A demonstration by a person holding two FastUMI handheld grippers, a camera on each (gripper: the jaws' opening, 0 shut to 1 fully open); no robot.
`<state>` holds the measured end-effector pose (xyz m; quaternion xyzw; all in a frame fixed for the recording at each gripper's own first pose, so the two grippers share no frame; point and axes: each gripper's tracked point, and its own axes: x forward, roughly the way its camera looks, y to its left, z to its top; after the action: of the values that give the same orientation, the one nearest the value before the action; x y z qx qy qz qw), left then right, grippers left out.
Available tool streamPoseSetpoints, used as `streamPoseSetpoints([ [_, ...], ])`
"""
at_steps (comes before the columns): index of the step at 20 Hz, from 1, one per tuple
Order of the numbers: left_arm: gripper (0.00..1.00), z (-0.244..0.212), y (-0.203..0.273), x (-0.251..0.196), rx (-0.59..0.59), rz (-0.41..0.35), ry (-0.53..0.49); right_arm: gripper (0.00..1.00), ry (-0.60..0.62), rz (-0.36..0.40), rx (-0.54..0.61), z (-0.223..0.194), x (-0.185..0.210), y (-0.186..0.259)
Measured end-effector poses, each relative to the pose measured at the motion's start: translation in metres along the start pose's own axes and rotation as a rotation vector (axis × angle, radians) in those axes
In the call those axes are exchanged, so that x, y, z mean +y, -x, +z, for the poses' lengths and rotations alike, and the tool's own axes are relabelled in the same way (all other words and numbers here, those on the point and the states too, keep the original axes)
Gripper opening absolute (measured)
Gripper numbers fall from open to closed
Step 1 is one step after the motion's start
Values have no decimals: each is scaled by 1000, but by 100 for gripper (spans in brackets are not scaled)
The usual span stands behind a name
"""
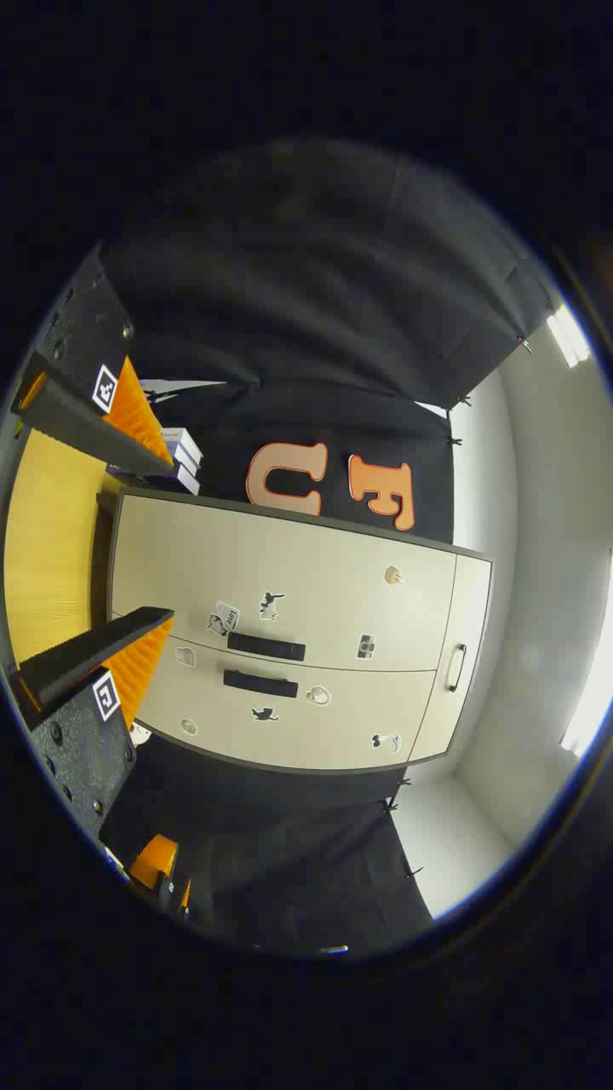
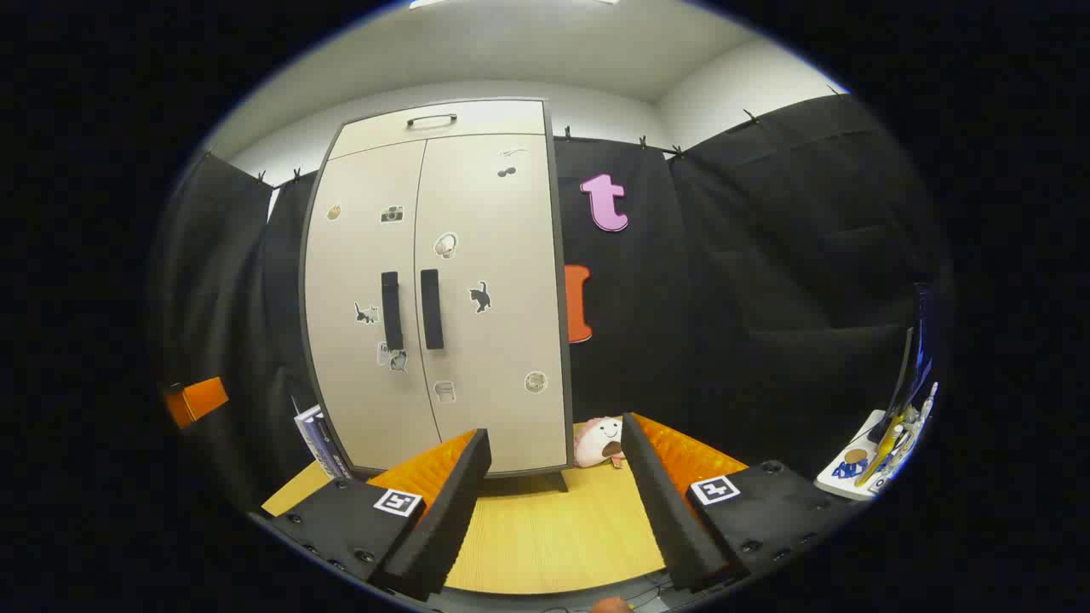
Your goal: Open the right door of the double-door shoe cabinet with the right hand, and open the left door with the left hand.
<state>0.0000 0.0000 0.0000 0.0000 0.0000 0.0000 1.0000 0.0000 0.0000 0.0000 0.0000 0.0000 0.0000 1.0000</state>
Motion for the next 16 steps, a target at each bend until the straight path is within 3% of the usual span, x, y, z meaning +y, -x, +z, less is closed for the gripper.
streamPoseSetpoints([
  [5,94,1,-3,-3,0,-19,-10,99,4,-1,3,1,2,2],
  [6,94,1,-3,-5,0,-25,-16,89,7,-5,0,2,2,4],
  [7,94,1,-3,-7,3,-35,-22,89,13,1,1,2,5,5],
  [8,94,2,-3,-9,5,-47,-30,99,21,15,2,1,10,5],
  [10,95,6,-2,-9,-3,-53,-43,99,41,22,-6,4,14,8],
  [11,94,7,-1,-9,-8,-51,-49,89,47,21,-13,6,15,9],
  [12,94,7,-1,-9,-10,-53,-52,89,48,23,-15,6,18,9],
  [13,94,6,-1,-9,-8,-56,-52,99,46,27,-9,3,19,10],
  [16,94,5,-1,-7,-5,-54,-43,99,39,18,9,-5,18,9],
])
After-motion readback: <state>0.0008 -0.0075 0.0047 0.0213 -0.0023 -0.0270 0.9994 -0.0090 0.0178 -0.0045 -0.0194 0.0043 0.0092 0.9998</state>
